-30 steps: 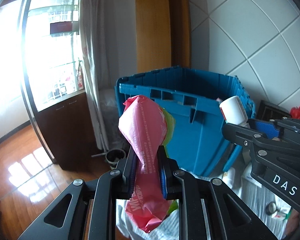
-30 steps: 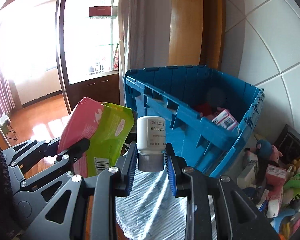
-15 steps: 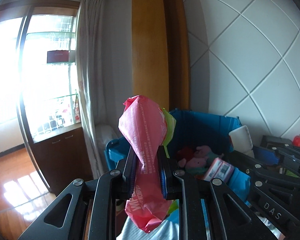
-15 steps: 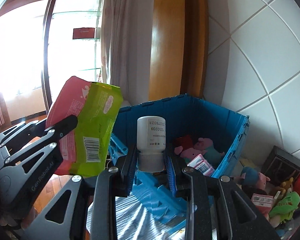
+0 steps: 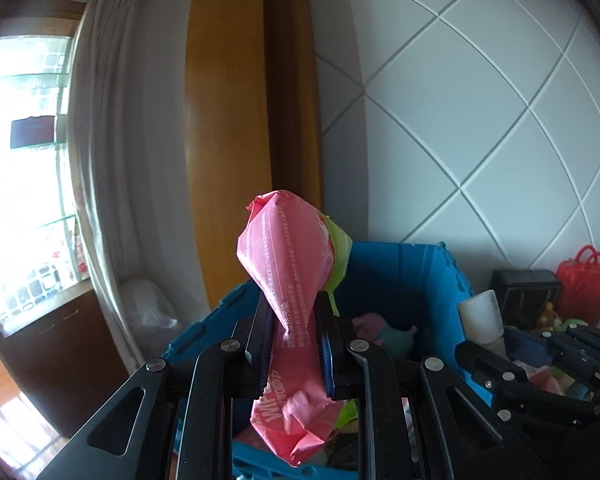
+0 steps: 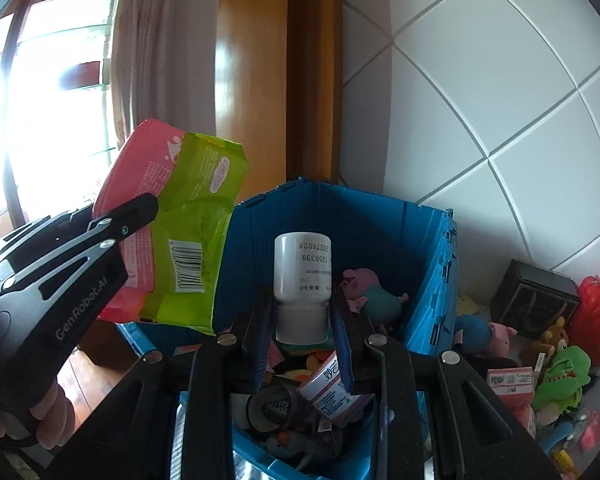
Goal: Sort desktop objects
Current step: 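Open the left gripper over the crate while the right releases the white bottle inside, then withdraw both open tools from the crate back over the table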
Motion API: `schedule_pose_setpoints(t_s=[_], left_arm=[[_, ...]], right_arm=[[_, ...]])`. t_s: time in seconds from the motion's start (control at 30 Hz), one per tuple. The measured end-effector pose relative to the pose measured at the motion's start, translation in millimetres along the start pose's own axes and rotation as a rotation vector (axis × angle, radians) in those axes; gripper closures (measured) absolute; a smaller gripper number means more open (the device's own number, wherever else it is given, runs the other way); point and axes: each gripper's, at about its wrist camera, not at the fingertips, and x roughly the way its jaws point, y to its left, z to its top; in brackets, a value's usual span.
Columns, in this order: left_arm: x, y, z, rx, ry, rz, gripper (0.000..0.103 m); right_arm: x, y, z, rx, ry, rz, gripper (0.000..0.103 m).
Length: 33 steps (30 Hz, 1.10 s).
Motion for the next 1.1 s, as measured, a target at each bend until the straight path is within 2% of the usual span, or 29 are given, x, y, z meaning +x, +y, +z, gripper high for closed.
schedule_pose_setpoints(t_s=[0.1, 0.17, 0.23, 0.3, 0.37, 0.4, 0.43, 0.47, 0.63, 0.7, 0.83, 0.93, 1.1], left_arm=[[29, 6, -6, 0.004, 0.059, -0.047, 0.080], [41, 11, -10, 0.001, 0.080, -0.072, 0.069], [51, 15, -14, 0.003, 0.094, -0.090, 0.037], [55, 17, -16, 0.012, 0.088, -0.087, 0.027], [59, 21, -19, 0.005, 0.095, -0.085, 0.025], [60, 25, -20, -0.003, 0.102, -0.083, 0.023], [61, 29, -22, -0.016, 0.115, -0.091, 0.021], [63, 33, -23, -0.028, 0.129, -0.101, 0.021], [61, 38, -30, -0.044, 0.164, -0.124, 0.018], [54, 37, -32, -0.048, 0.170, -0.142, 0.015], [36, 26, -36, -0.041, 0.165, -0.141, 0.015], [14, 11, -39, -0.023, 0.154, -0.159, 0.015], [-38, -23, -41, -0.022, 0.127, -0.229, 0.015]], right_arm=[[18, 4, 1, 0.014, 0.043, -0.036, 0.076], [27, 7, 2, 0.019, 0.065, -0.060, 0.076], [33, 9, 2, 0.028, 0.079, -0.085, 0.076], [36, 8, 3, 0.044, 0.086, -0.109, 0.073], [37, 4, 3, 0.063, 0.089, -0.133, 0.038], [37, 3, 4, 0.073, 0.091, -0.145, 0.028], [38, 1, 4, 0.083, 0.092, -0.157, 0.013], [38, 0, 4, 0.093, 0.094, -0.168, 0.005], [21, -1, 3, 0.110, 0.076, -0.214, 0.003], [9, -2, 0, 0.114, 0.065, -0.232, 0.000], [-22, -13, -11, 0.136, 0.039, -0.282, 0.000], [-55, -31, -24, 0.158, 0.024, -0.319, 0.000], [-123, -65, -57, 0.198, 0.013, -0.397, 0.000]])
